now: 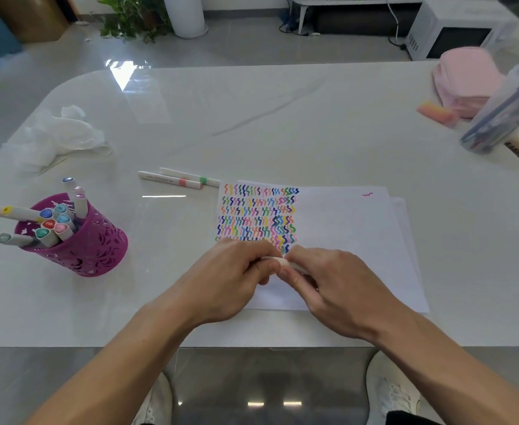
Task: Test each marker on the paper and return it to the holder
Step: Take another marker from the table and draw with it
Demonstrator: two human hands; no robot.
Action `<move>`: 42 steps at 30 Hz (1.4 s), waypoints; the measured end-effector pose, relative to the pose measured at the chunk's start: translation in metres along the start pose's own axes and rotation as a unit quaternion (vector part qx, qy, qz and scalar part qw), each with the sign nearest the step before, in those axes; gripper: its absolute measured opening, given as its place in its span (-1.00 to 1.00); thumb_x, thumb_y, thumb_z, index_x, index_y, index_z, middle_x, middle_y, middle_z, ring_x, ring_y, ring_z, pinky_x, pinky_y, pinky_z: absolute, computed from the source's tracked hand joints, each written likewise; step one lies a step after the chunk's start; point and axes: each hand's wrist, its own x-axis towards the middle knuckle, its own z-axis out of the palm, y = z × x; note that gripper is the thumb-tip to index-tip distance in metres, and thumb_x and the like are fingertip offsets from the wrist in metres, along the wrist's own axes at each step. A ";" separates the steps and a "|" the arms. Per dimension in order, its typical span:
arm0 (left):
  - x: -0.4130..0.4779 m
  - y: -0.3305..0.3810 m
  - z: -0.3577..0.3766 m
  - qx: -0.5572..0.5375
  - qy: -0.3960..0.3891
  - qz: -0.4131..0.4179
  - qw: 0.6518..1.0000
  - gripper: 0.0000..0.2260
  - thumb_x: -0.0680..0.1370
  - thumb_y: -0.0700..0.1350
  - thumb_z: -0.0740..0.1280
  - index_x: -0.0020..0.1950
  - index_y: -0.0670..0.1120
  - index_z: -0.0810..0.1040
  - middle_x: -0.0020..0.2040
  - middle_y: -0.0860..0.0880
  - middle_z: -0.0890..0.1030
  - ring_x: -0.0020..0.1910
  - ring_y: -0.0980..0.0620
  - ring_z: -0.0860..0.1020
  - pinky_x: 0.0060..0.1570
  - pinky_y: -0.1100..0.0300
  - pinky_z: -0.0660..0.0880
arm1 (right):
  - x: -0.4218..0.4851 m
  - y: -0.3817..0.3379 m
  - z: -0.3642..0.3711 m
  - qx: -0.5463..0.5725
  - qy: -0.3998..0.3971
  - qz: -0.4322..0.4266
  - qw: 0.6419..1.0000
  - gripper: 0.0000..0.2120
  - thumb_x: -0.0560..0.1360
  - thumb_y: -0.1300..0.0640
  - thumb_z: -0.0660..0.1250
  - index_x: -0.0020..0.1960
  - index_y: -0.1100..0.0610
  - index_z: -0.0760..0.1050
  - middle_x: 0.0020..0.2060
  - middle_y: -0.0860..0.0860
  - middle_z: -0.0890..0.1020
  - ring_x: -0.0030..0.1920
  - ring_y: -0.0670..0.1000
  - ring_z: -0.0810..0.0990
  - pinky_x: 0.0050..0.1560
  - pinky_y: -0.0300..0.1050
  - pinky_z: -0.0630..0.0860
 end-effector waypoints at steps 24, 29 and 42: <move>0.000 -0.030 0.000 0.135 0.092 0.007 0.987 -0.77 0.62 0.10 0.26 0.14 0.06 0.63 0.27 0.18 0.57 0.28 0.15 0.45 0.25 0.17 0.45 | 0.007 0.013 -0.014 0.331 0.075 0.121 0.933 -0.69 0.52 0.40 0.35 0.07 0.00 0.55 -0.13 0.03 0.63 -0.09 0.06 0.61 -0.13 -0.15 0.57; -0.002 -0.029 0.001 0.137 0.099 0.008 0.986 -0.80 0.62 0.08 0.29 0.12 0.05 0.64 0.17 0.20 0.56 0.22 0.18 0.43 0.17 0.21 0.46 | 0.003 0.005 -0.009 0.315 0.067 0.139 0.936 -0.76 0.54 -0.18 0.37 -0.02 -0.01 0.55 -0.26 0.02 0.55 -0.29 -0.03 0.46 -0.25 -0.16 0.41; -0.004 -0.032 0.000 0.126 0.093 0.004 0.988 -0.81 0.61 0.08 0.32 0.15 0.07 0.64 0.16 0.23 0.55 0.18 0.24 0.41 0.16 0.28 0.42 | 0.004 0.010 0.005 0.414 0.178 0.205 0.869 -0.78 0.52 0.25 0.47 -0.17 0.23 0.43 -0.40 0.15 0.62 -0.46 0.05 0.56 -0.48 -0.20 0.43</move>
